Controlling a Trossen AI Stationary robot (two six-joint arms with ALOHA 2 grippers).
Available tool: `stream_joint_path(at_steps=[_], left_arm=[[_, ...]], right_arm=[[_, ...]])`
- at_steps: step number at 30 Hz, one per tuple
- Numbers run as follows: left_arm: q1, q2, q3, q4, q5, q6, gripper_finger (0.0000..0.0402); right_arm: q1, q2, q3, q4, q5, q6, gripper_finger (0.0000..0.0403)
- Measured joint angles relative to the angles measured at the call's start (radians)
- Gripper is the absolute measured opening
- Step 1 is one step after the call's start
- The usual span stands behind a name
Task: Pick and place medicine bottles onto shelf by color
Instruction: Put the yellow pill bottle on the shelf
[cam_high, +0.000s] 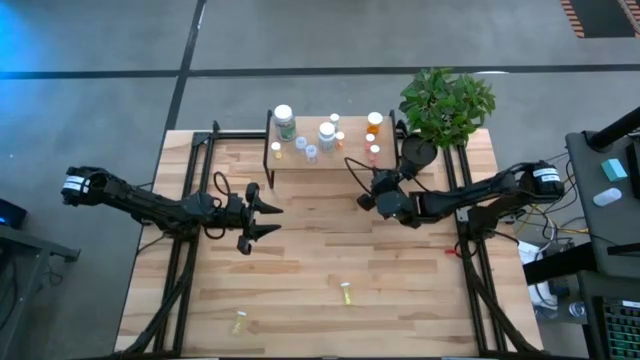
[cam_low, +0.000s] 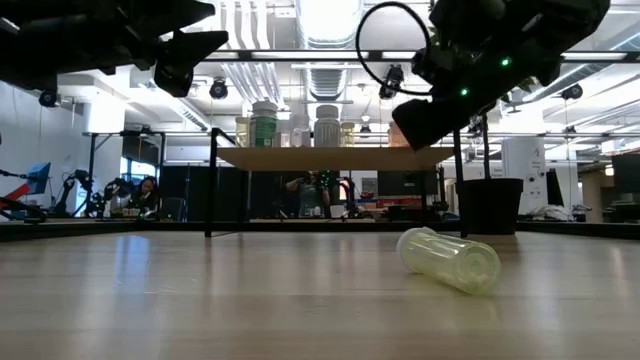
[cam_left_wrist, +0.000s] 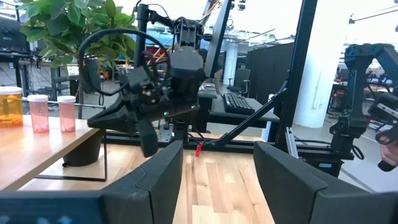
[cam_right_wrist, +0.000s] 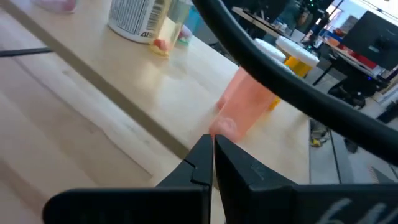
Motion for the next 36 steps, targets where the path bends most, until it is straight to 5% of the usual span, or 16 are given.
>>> stream_joint_path(at_steps=[8,17,25,36], left_arm=[[0.000,-0.001,0.000,0.000,0.004,-0.020,0.0183],[0.000,-0.002,0.000,0.000,0.004,-0.022,0.0183],[0.000,-0.002,-0.003,0.000,0.005,-0.025,0.0183],[-0.002,0.004,-0.014,-0.001,0.007,-0.052,0.0183]], right_arm=[[0.147,-0.071,-0.001,-0.090,0.023,0.158,0.0009],[0.278,-0.070,0.178,-0.219,-0.190,0.290,0.0068],[0.297,0.106,0.471,-0.693,-0.487,0.614,0.0165],[0.319,0.368,0.673,-0.903,-0.779,0.795,0.0224]])
